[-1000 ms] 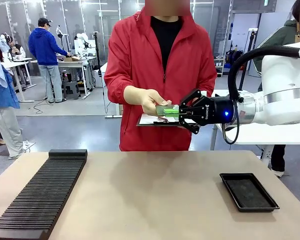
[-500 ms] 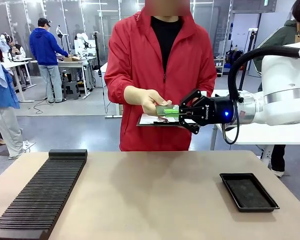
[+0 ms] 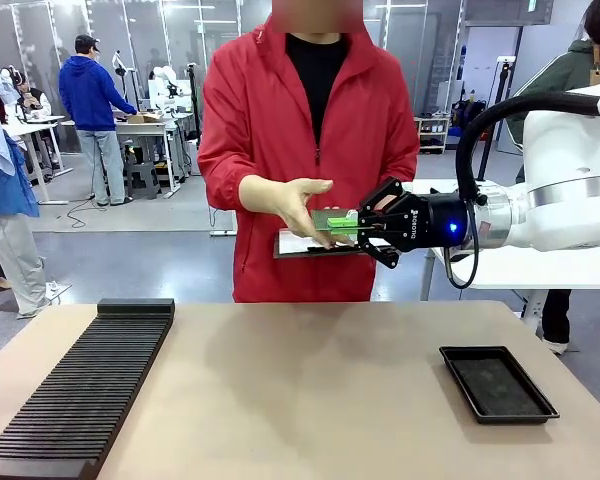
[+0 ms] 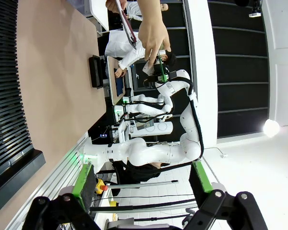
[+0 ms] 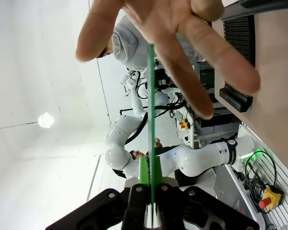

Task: Inspect the PCB.
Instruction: Place the Blank PCB in the ESD tray.

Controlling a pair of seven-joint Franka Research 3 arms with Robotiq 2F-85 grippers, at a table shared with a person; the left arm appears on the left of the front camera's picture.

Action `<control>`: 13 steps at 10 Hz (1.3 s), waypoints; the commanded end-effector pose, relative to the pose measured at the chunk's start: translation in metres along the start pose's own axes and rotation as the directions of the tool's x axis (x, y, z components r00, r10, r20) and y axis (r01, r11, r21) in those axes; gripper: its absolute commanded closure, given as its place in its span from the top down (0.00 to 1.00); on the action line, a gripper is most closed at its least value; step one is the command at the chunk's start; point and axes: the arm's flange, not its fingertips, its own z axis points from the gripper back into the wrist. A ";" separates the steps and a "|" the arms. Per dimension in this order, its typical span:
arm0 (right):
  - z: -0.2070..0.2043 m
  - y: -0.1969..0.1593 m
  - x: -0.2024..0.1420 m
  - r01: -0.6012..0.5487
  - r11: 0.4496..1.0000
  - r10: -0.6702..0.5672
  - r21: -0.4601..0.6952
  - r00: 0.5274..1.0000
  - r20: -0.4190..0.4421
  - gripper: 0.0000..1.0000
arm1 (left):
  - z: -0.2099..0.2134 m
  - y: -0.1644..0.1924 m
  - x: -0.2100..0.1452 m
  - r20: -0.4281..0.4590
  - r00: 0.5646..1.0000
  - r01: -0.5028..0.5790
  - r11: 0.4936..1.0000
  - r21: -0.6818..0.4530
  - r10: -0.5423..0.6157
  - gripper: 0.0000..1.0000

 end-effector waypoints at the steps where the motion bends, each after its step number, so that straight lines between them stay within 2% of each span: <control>1: -0.001 0.002 0.001 -0.005 1.000 0.005 -0.001 1.000 0.002 0.00 | 0.001 -0.001 -0.002 -0.006 1.000 -0.002 1.000 -0.012 0.002 1.00; 13: -0.001 0.002 0.001 -0.005 1.000 0.005 -0.001 1.000 0.002 0.00 | 0.001 -0.001 -0.002 -0.006 1.000 -0.002 1.000 -0.012 0.002 1.00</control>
